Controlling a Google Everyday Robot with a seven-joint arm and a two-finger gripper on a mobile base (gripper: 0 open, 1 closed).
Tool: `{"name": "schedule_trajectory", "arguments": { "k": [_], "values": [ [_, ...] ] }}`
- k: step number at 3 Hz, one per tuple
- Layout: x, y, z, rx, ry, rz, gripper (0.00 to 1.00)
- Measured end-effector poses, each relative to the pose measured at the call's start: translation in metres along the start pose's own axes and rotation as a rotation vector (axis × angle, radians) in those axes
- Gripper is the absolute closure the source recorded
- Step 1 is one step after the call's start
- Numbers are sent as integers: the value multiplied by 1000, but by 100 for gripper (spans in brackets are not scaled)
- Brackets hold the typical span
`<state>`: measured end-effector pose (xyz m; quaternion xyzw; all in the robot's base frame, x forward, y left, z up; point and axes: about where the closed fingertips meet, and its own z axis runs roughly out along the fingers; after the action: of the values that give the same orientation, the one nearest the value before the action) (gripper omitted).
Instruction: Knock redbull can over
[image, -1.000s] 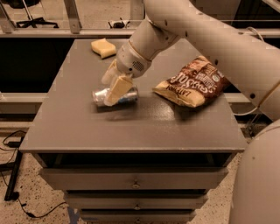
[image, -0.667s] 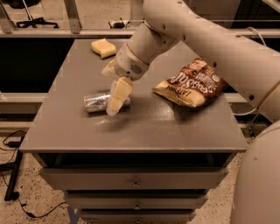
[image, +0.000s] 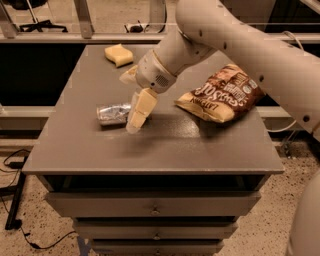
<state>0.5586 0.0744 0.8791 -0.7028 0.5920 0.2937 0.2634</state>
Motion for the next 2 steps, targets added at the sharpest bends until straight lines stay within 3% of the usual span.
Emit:
{"name": "schedule_trajectory", "arguments": {
  "k": [2],
  "values": [
    [-8, 4, -107, 191, -309, -122, 0]
  ]
}}
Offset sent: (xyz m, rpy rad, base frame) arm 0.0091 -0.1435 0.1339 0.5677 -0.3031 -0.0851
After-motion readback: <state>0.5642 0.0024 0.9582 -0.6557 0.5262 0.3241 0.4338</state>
